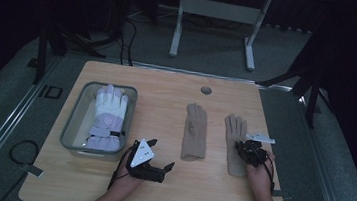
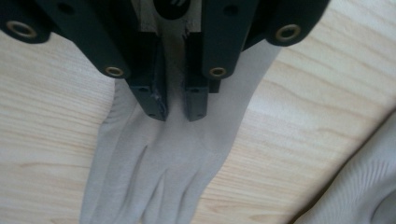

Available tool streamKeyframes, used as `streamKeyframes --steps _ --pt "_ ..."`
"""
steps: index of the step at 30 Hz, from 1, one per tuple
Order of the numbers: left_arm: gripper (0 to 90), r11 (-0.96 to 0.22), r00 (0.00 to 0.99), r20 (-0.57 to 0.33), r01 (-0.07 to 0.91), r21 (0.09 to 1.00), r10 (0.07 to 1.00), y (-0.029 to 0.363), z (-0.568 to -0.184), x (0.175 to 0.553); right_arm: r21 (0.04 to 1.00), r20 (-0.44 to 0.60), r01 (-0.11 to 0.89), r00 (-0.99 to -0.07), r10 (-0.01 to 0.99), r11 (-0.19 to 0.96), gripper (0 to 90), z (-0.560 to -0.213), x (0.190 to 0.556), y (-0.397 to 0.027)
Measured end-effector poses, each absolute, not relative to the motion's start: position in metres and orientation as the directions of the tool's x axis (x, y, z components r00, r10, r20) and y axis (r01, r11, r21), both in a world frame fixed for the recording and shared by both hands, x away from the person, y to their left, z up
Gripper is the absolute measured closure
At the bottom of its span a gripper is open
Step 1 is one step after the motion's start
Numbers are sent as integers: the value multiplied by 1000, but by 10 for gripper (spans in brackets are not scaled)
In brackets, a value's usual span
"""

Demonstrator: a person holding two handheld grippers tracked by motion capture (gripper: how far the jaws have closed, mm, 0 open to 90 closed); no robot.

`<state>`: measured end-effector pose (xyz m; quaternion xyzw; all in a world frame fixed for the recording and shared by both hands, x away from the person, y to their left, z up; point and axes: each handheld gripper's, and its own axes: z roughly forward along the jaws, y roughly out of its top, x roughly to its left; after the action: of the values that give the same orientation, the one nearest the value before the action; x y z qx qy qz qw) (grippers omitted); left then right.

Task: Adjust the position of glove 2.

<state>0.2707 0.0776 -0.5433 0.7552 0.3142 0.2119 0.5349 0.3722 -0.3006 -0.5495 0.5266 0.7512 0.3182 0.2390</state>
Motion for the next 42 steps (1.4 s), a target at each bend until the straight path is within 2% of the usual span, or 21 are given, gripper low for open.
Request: streamKeyframes --steps 6,16,23,31,37,42 --pt "29 -224 710 -19 248 942 704 78 -543 271 749 0 640 -258 966 171 822 -535 371 -295" --pt "29 -226 710 -16 245 943 704 78 -542 271 789 56 610 -198 979 78 823 -493 376 -284" --pt "29 -227 709 -14 244 943 705 79 -542 271 823 60 562 -228 972 81 823 -462 380 -259" --pt "29 -222 706 -14 242 945 708 80 -540 270 845 99 531 -284 954 71 822 -443 385 -217" --pt "29 -221 701 -11 239 946 713 82 -539 270 845 136 533 -311 941 54 821 -439 388 -183" --pt "29 -212 697 -13 235 949 717 85 -537 270 828 149 558 -306 940 50 821 -452 392 -164"
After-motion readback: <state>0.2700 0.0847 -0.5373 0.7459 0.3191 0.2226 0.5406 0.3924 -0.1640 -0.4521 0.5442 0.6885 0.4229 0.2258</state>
